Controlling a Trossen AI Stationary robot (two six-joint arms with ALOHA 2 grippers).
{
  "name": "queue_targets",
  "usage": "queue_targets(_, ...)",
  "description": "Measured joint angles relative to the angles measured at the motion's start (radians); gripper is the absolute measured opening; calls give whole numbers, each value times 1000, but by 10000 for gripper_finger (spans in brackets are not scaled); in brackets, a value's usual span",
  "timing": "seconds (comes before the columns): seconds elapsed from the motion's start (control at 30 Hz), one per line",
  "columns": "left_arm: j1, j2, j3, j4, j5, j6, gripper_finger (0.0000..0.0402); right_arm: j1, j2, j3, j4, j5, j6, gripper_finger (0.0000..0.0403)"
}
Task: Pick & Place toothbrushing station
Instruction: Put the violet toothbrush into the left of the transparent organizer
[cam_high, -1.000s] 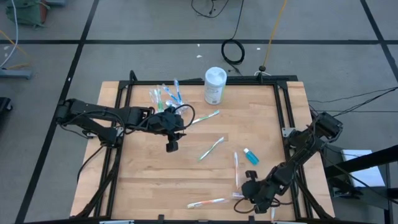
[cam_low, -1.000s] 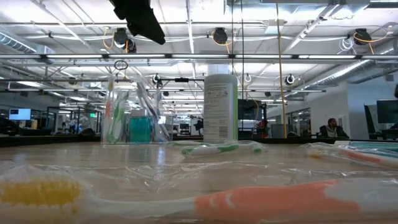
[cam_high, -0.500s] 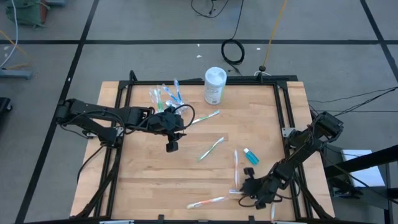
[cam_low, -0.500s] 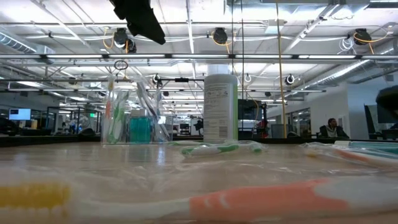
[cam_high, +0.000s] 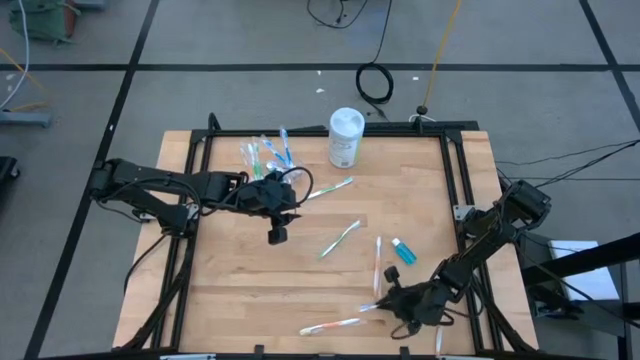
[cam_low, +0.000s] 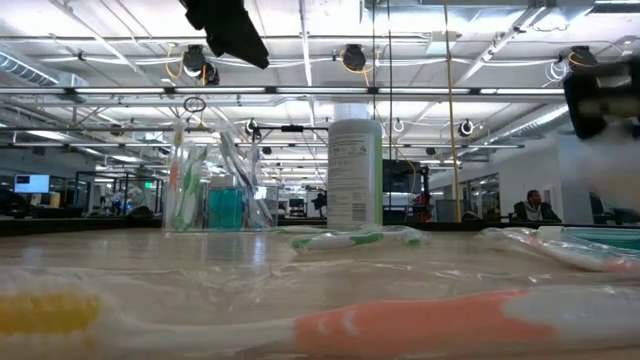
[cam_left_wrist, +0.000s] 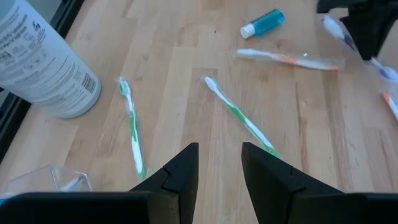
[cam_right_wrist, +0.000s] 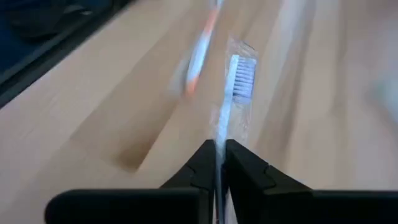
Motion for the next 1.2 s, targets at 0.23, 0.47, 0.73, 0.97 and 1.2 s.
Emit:
queue_targets(0.23, 0, 0, 0, 7, 0, 15, 129, -3, 0, 0, 216, 188, -593, 16)
queue_targets(0.47, 0, 0, 0, 7, 0, 32, 129, -102, -1, 0, 630, 361, -951, 14)
queue_targets(0.73, 0, 0, 0, 12, 10, 107, 129, -341, -77, 1, 930, 226, -1007, 11)
queue_targets(0.97, 1, -19, -1, 26, -4, 159, 129, -619, -284, 1, 709, -85, -628, 10)
queue_targets(1.2, 3, -189, -2, 13, 9, 232, 129, -780, -378, 1, 531, -484, -320, 10)
